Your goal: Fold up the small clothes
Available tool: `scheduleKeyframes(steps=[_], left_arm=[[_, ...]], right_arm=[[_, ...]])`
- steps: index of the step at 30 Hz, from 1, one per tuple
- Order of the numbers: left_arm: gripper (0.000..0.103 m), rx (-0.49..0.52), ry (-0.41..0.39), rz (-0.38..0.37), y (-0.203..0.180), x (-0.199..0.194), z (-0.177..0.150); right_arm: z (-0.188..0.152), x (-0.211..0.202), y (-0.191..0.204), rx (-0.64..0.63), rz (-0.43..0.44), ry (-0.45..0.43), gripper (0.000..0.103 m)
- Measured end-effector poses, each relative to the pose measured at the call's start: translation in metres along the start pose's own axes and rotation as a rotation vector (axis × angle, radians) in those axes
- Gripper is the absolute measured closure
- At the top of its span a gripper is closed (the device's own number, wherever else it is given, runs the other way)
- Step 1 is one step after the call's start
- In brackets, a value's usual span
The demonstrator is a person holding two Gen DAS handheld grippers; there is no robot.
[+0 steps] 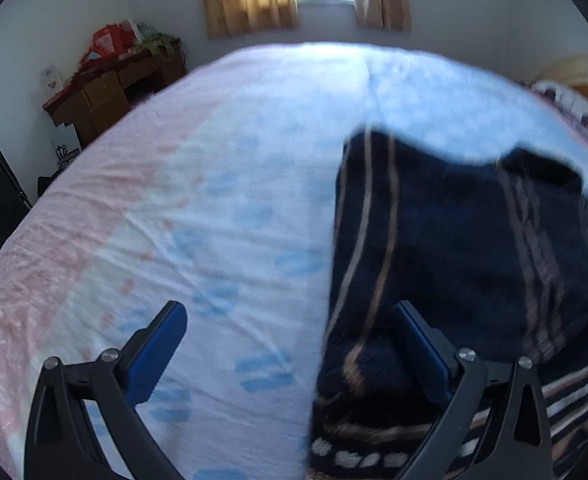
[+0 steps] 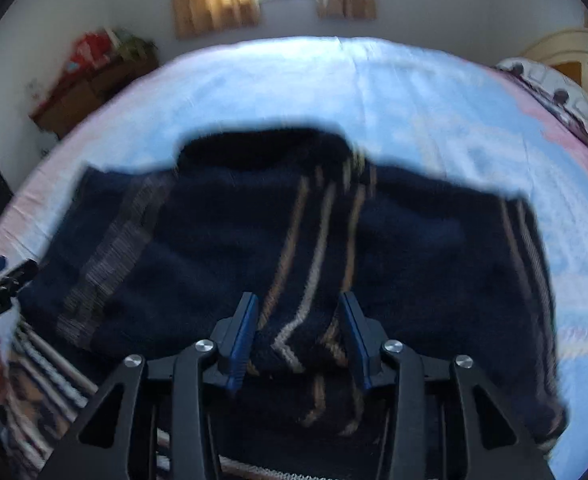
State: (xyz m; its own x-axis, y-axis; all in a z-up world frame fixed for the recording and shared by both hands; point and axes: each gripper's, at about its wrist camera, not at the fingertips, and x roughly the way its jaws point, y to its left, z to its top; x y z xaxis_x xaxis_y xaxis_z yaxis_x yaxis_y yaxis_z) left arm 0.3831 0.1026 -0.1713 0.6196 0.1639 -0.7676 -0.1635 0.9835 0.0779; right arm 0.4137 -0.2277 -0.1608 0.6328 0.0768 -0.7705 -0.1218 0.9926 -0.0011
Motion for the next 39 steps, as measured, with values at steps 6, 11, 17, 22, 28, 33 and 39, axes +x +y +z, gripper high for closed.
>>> scheduleKeyframes(steps=[6, 11, 17, 22, 28, 33, 39], left_arm=[[0.000, -0.050, 0.009, -0.031, 0.010, 0.001, 0.001], [0.000, -0.036, 0.004, -0.026, 0.005, -0.002, -0.001], [0.000, -0.017, -0.001, -0.016, 0.002, -0.008, -0.009], [0.000, 0.004, -0.042, 0.003, 0.004, -0.021, 0.000], [0.000, 0.073, -0.075, 0.061, -0.008, -0.004, 0.048], [0.000, 0.096, -0.003, 0.180, -0.023, 0.042, 0.074], [0.000, 0.116, -0.018, 0.217, -0.028, 0.049, 0.064]], right_arm=[[-0.013, -0.014, -0.003, -0.039, 0.029, -0.024, 0.061], [-0.017, -0.064, -0.065, 0.099, 0.053, -0.122, 0.061], [-0.055, -0.051, -0.124, 0.100, -0.107, 0.054, 0.064], [-0.059, -0.066, -0.108, 0.033, -0.138, 0.031, 0.064], [-0.032, -0.071, -0.069, -0.079, -0.121, -0.064, 0.062], [0.003, -0.042, -0.031, -0.121, -0.010, -0.055, 0.062], [0.003, 0.000, -0.029, -0.101, -0.037, -0.009, 0.062]])
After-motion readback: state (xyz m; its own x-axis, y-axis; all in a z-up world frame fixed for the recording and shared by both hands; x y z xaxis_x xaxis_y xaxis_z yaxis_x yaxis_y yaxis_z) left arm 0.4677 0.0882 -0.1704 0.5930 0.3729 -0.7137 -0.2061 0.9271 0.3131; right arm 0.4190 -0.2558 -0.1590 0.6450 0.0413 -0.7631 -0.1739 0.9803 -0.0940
